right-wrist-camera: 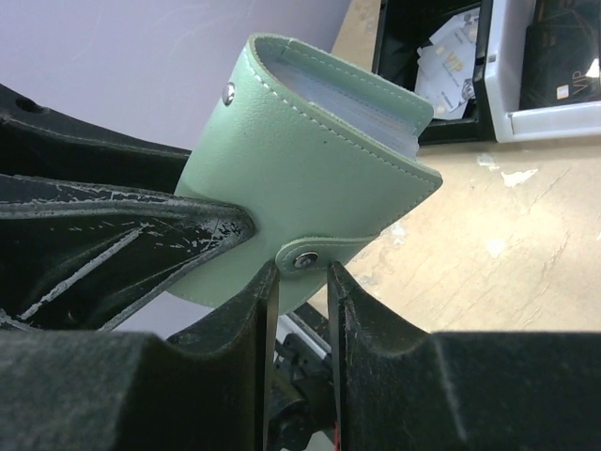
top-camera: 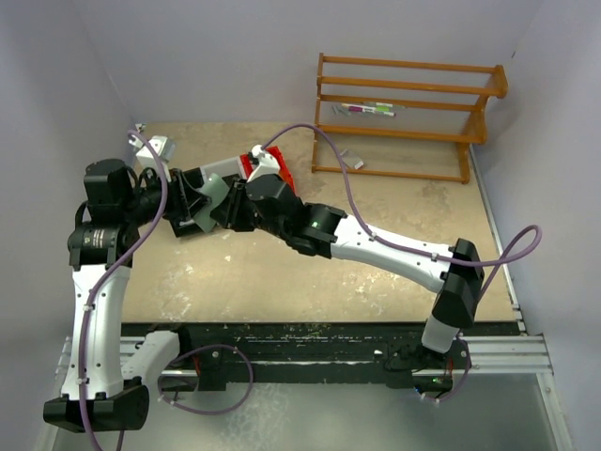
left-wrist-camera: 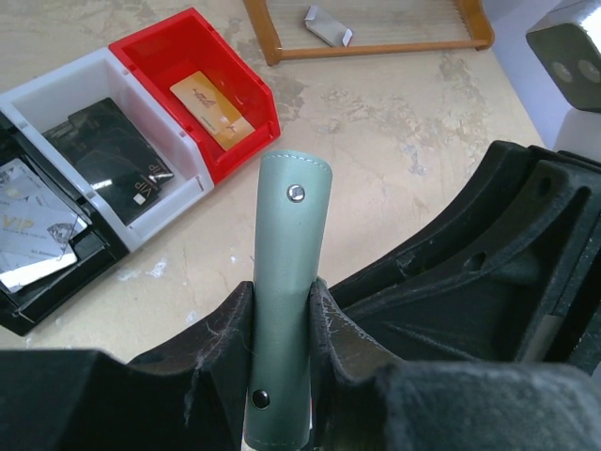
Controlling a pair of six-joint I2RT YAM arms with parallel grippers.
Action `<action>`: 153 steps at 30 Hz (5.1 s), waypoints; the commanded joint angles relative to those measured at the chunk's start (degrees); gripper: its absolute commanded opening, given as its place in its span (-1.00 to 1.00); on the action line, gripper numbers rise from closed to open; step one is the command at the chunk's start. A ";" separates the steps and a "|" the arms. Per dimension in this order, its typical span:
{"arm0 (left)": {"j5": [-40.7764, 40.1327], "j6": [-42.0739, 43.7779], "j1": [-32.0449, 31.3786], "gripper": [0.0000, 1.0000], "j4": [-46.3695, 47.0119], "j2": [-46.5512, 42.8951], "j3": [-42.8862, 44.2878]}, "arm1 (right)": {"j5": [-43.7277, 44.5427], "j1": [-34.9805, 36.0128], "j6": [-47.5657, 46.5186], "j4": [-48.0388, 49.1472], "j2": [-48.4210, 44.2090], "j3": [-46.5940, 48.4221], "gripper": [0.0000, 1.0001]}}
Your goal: Take the credit cards out of the card holder
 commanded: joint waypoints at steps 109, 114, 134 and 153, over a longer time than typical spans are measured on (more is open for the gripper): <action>23.68 21.22 0.09 0.93 -13.07 -0.88 6.03 | -61.88 -16.94 -23.07 6.24 -11.23 -6.21 -1.00; 26.59 25.03 0.02 0.75 -15.81 -1.61 7.02 | -71.49 -17.14 -32.41 -1.24 -10.03 -0.90 -1.00; 44.64 31.29 0.04 0.74 -0.95 -7.60 -3.60 | -84.80 -11.64 -46.37 -11.61 -7.96 6.47 -1.00; 58.61 31.64 0.05 0.93 -7.17 -12.61 -2.11 | -99.63 -8.17 7.99 59.13 -0.87 -0.24 -0.99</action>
